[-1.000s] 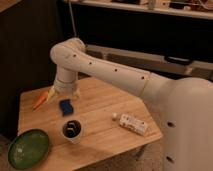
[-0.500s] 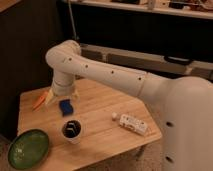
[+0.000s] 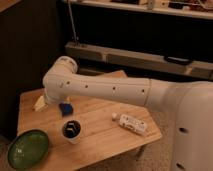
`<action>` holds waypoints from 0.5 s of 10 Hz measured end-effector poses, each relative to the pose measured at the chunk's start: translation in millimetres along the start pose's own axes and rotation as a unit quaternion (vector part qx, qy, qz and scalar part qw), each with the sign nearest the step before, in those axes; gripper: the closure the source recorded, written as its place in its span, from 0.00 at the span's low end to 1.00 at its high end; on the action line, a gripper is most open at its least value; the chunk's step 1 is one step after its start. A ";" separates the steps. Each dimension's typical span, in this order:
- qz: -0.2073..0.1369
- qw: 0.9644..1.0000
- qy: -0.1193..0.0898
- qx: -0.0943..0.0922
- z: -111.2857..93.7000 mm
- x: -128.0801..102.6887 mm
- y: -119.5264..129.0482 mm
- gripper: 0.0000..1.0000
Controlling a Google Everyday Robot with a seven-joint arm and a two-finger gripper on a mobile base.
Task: Place the white sponge in the ceramic bowl
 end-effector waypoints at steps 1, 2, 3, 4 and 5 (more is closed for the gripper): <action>-0.007 1.000 -0.021 -0.010 15.4 4.3 1.6 0.20; -0.012 0.999 -0.048 -0.011 30.7 6.6 5.9 0.20; -0.015 0.998 -0.063 -0.010 38.4 8.0 6.4 0.20; -0.016 0.998 -0.068 -0.010 41.3 8.5 6.9 0.20; -0.016 0.997 -0.068 -0.009 41.2 8.4 6.4 0.20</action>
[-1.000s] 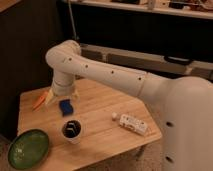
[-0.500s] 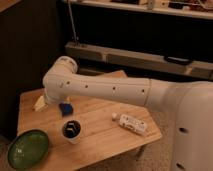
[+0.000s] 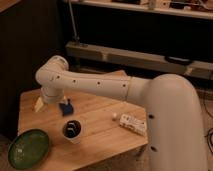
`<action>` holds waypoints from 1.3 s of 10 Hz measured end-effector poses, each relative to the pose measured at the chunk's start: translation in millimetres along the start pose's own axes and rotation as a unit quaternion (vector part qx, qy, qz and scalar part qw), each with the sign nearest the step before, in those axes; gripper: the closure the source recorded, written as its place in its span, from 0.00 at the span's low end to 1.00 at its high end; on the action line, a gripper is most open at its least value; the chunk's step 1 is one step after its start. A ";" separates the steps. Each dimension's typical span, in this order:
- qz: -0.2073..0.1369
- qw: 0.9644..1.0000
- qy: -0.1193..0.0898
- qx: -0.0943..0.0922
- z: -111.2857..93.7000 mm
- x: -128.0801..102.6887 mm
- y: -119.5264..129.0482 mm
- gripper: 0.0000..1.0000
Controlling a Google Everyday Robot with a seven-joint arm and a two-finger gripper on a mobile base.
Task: Place the white sponge in the ceramic bowl
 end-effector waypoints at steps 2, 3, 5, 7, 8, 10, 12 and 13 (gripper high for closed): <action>0.000 1.000 0.001 0.000 0.6 -0.3 0.6 0.20; 0.000 1.000 0.007 -0.002 0.9 1.0 1.4 0.20; 0.005 0.999 0.034 -0.017 5.2 9.3 15.8 0.20; 0.010 0.998 0.060 -0.029 3.1 29.1 47.2 0.20; 0.010 0.997 0.067 -0.029 2.0 41.2 66.2 0.20; -0.001 0.998 0.053 -0.021 7.1 69.4 104.0 0.20; -0.019 0.999 0.023 -0.019 21.5 92.0 120.2 0.20; -0.028 0.999 0.012 -0.022 28.3 99.2 125.7 0.20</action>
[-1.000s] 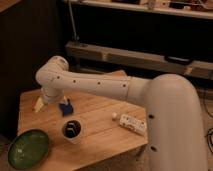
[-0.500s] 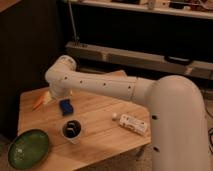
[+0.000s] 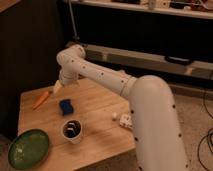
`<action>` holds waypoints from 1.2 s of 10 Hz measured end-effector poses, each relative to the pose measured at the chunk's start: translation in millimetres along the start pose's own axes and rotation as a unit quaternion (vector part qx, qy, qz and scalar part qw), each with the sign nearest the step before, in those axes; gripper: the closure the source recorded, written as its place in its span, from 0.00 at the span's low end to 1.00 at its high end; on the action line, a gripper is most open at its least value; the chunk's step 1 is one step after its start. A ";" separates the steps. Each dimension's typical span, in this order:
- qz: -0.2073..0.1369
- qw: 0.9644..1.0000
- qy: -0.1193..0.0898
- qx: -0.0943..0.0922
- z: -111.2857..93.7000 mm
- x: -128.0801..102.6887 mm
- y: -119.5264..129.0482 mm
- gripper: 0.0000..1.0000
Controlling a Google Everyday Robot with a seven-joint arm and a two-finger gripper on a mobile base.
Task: Place the white sponge in the ceramic bowl
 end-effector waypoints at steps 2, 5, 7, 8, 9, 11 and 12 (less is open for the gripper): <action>-0.021 1.000 -0.018 -0.005 12.8 5.6 -6.5 0.20; -0.050 0.998 -0.044 -0.021 44.6 -8.9 -47.6 0.20; -0.062 0.996 -0.052 -0.033 75.7 -20.8 -77.6 0.20; -0.061 0.996 -0.057 -0.044 92.9 -25.4 -86.0 0.20; -0.059 0.995 -0.059 -0.049 100.5 -26.1 -88.4 0.20; -0.039 0.996 -0.059 -0.063 110.2 -25.2 -76.7 0.20; -0.029 0.996 -0.056 -0.067 109.5 -22.3 -67.6 0.20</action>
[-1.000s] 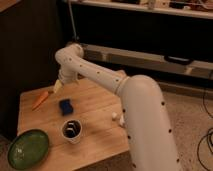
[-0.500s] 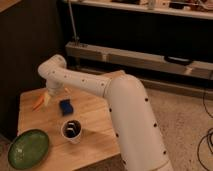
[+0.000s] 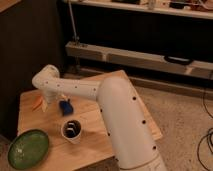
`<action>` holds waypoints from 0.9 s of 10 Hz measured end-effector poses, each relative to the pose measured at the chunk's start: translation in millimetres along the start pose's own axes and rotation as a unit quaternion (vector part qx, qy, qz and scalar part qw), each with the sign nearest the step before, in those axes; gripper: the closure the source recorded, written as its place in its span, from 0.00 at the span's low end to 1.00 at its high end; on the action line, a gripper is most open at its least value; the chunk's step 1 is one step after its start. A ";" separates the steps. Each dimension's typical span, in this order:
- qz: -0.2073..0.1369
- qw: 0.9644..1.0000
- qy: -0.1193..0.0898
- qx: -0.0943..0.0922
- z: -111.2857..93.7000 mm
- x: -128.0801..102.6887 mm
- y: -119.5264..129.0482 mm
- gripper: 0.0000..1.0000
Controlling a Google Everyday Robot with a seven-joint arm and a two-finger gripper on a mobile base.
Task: Place the white sponge in the ceramic bowl
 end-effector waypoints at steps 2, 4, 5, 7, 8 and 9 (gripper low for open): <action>0.028 1.000 0.001 -0.009 2.9 0.7 29.5 0.20; 0.044 0.999 -0.007 -0.005 11.4 -4.3 37.3 0.20; 0.047 0.999 -0.015 -0.003 19.6 -6.6 37.3 0.20; 0.037 0.999 -0.030 -0.004 38.0 -8.7 23.2 0.20; 0.038 0.999 -0.037 -0.009 41.7 -10.6 22.3 0.21; 0.043 0.998 -0.042 -0.015 43.8 -11.5 22.7 0.30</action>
